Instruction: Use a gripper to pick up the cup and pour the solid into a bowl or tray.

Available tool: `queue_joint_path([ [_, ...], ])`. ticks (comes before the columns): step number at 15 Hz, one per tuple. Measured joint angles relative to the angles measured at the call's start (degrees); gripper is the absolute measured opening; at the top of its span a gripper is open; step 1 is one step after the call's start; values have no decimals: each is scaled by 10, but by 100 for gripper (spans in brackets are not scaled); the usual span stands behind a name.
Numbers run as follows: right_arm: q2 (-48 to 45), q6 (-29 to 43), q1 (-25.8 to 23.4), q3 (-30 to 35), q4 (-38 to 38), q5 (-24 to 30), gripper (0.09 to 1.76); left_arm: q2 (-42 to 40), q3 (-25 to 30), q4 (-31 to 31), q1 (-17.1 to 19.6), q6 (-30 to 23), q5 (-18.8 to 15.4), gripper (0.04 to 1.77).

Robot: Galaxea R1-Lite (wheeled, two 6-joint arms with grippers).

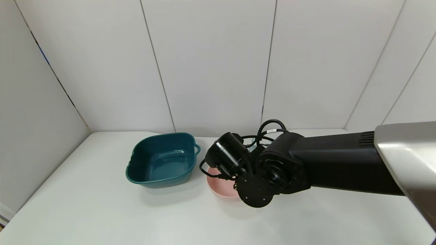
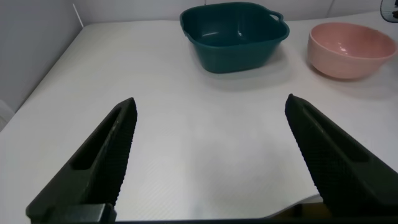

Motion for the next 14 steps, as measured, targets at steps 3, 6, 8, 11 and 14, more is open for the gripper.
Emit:
queue_joint_path([
  [3, 13, -12, 6, -11, 11, -20, 132, 0, 0, 0, 0, 0, 0, 172],
  [6, 20, -14, 11, -21, 29, -41, 132, 0, 0, 0, 0, 0, 0, 172],
  [8, 25, -20, 11, -23, 30, -60, 132, 0, 0, 0, 0, 0, 0, 172],
  [11, 30, -23, 15, -24, 37, -71, 132, 0, 0, 0, 0, 0, 0, 172],
  [14, 37, -31, 18, -25, 37, -93, 132, 0, 0, 0, 0, 0, 0, 172],
])
